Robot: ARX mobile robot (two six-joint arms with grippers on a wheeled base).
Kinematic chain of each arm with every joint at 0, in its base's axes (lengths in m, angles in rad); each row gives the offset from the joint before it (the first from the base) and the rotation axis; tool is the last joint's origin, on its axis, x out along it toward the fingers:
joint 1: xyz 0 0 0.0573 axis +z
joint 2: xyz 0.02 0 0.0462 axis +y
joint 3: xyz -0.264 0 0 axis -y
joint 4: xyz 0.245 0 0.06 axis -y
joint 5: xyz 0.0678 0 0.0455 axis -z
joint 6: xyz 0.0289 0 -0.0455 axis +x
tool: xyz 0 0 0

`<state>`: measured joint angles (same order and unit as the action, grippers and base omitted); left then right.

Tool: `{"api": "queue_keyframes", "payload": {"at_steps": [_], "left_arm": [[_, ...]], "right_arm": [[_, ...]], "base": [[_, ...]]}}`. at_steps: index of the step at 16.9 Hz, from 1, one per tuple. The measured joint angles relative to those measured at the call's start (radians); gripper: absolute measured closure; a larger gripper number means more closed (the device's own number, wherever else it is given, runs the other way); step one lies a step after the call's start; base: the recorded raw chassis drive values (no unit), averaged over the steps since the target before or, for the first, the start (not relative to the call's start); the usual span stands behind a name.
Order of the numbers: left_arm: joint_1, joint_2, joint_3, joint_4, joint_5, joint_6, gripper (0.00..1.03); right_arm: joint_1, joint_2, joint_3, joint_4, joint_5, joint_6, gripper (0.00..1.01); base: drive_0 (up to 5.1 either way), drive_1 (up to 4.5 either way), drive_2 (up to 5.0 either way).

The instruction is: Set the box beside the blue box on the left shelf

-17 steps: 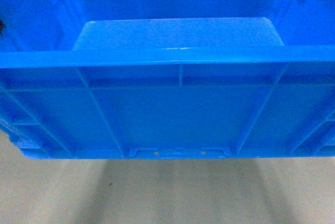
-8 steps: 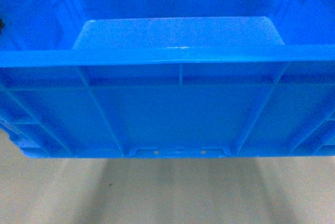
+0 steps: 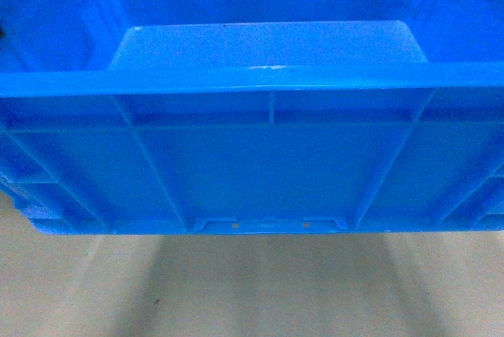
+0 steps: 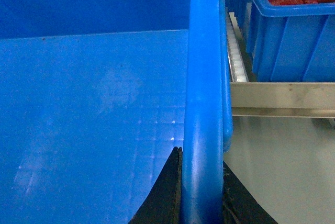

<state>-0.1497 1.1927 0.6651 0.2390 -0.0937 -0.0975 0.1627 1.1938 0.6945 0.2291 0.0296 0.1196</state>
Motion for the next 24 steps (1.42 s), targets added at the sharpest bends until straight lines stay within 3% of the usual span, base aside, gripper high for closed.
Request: {"api": "queue_keyframes", "payload": {"at_steps": [24], "left_arm": [[-0.001,0.0,0.0,0.002,0.0,0.0,0.97]], "right_arm": [[0.0,0.0,0.0,0.002,0.0,0.0,0.93]], "base": [[0.1,4.3,-4.2]]}}
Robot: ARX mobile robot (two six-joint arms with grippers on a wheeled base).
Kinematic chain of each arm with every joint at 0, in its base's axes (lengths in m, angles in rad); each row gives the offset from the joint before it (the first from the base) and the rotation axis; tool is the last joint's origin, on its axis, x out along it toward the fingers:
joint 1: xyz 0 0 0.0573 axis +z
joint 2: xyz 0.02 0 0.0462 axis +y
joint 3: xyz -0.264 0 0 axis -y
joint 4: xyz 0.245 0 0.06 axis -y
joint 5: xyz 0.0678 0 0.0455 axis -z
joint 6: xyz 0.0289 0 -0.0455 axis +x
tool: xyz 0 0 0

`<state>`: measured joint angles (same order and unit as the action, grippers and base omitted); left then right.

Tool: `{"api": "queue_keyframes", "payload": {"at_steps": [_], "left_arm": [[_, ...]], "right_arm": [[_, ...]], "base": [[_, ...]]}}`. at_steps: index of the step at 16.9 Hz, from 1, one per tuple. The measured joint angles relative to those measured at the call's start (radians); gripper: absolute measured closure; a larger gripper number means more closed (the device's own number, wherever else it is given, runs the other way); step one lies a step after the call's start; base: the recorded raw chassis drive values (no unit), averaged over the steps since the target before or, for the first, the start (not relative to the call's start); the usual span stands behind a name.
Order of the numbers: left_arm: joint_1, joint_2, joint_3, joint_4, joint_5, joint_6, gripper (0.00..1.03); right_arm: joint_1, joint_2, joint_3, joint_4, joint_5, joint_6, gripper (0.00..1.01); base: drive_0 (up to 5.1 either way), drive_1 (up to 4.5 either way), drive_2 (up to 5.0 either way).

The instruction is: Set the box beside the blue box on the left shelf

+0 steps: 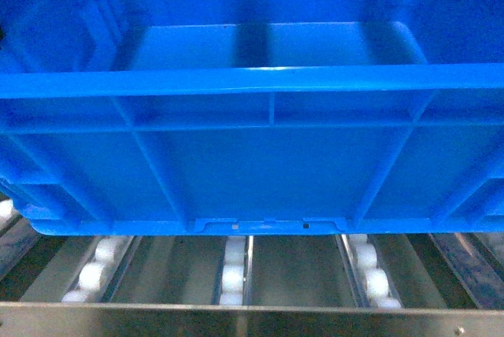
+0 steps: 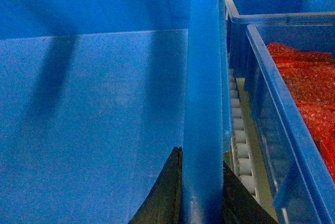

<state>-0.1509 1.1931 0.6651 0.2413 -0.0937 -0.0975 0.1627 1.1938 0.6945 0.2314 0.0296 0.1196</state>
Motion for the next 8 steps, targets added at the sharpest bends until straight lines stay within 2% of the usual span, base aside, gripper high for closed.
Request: {"api": "queue_keyframes", "payload": {"at_steps": [8], "left_arm": [[0.0,0.005,0.0,-0.002,0.0,0.0,0.97]], "right_arm": [[0.0,0.006,0.0,-0.002,0.0,0.0,0.93]], "base": [[0.0,0.0,0.0]]}}
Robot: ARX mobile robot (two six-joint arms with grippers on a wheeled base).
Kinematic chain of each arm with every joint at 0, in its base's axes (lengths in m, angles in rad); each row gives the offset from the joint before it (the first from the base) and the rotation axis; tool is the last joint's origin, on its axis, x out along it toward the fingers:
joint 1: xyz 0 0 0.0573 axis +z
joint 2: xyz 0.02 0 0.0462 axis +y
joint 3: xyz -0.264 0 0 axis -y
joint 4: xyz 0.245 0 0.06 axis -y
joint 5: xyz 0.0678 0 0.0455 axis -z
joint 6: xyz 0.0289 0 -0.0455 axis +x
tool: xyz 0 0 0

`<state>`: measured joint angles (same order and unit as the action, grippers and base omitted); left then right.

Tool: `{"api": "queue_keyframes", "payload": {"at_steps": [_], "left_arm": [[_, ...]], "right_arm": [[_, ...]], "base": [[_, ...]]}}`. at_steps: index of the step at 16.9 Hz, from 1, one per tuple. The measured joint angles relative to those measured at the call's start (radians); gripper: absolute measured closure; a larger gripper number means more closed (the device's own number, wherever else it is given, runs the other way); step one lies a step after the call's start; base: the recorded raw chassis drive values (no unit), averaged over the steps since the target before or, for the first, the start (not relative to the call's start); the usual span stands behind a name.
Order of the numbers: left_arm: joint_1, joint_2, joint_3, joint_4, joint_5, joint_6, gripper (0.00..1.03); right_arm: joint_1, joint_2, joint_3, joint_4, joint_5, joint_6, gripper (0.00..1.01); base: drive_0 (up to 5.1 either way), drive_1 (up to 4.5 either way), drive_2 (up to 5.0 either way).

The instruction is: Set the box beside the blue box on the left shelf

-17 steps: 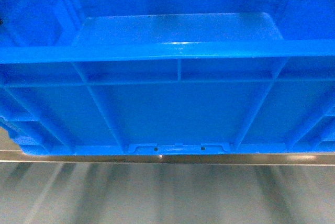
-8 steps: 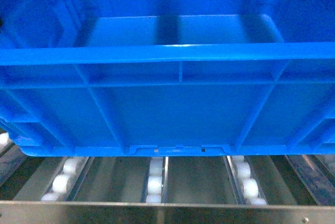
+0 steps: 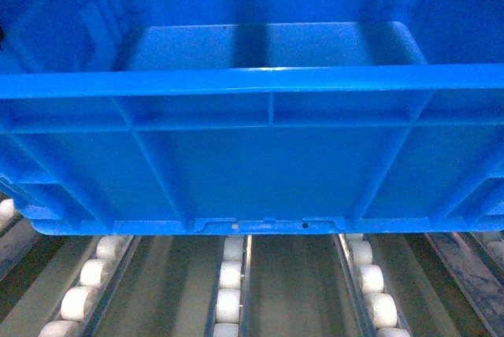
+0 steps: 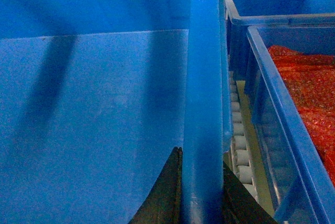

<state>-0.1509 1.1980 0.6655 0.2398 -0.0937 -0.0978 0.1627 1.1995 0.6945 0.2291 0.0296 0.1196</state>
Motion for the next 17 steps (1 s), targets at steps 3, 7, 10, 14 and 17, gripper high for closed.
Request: {"api": "queue_keyframes", "payload": {"at_steps": [3,7,10,14,17], "left_arm": [[0.0,0.0,0.0,0.0,0.0,0.0,0.97],[0.0,0.0,0.0,0.0,0.0,0.0,0.97],[0.0,0.0,0.0,0.0,0.0,0.0,0.97],[0.0,0.0,0.0,0.0,0.0,0.0,0.97],[0.0,0.0,0.0,0.0,0.0,0.0,0.97]], "right_arm": [[0.0,0.0,0.0,0.0,0.0,0.0,0.93],[0.0,0.0,0.0,0.0,0.0,0.0,0.93],[0.0,0.0,0.0,0.0,0.0,0.0,0.93],[0.0,0.0,0.0,0.0,0.0,0.0,0.93],[0.0,0.0,0.0,0.0,0.0,0.0,0.93]], "base": [[0.0,0.0,0.0],[0.0,0.0,0.0],[0.0,0.0,0.0],[0.0,0.0,0.0],[0.0,0.0,0.0]]}}
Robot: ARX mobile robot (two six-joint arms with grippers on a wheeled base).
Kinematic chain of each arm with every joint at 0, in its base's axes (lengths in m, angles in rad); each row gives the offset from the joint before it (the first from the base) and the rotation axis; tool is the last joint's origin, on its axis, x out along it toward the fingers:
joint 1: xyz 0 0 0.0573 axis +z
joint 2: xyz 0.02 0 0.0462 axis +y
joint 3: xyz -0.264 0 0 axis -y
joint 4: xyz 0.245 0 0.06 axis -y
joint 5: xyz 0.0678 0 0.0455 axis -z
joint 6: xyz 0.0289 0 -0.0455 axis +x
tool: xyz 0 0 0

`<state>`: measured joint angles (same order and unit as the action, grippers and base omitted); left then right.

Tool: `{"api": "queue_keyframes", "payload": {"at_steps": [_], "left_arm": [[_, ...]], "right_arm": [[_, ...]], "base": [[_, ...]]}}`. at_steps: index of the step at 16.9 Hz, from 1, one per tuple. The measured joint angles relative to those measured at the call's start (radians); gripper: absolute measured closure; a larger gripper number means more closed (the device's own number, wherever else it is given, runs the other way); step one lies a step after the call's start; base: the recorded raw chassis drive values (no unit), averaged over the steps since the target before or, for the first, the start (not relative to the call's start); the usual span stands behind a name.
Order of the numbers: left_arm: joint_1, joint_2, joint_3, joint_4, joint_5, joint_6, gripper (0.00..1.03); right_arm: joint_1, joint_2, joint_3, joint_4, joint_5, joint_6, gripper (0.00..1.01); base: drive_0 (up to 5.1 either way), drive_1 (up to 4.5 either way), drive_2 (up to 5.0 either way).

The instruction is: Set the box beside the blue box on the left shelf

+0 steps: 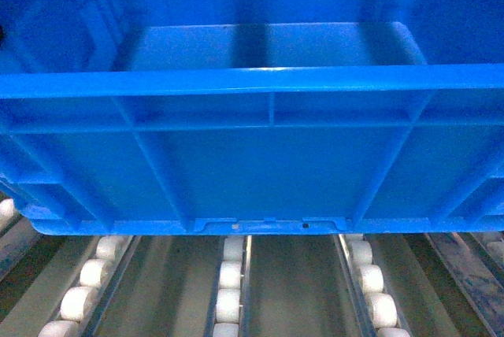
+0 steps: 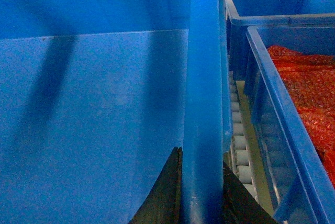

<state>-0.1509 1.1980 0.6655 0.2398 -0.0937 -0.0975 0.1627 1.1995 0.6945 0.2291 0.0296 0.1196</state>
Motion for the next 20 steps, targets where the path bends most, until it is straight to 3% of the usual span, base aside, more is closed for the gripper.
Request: {"api": "queue_keyframes", "payload": {"at_steps": [20], "left_arm": [[0.0,0.0,0.0,0.0,0.0,0.0,0.97]], "right_arm": [[0.0,0.0,0.0,0.0,0.0,0.0,0.93]], "base": [[0.0,0.0,0.0]]}}
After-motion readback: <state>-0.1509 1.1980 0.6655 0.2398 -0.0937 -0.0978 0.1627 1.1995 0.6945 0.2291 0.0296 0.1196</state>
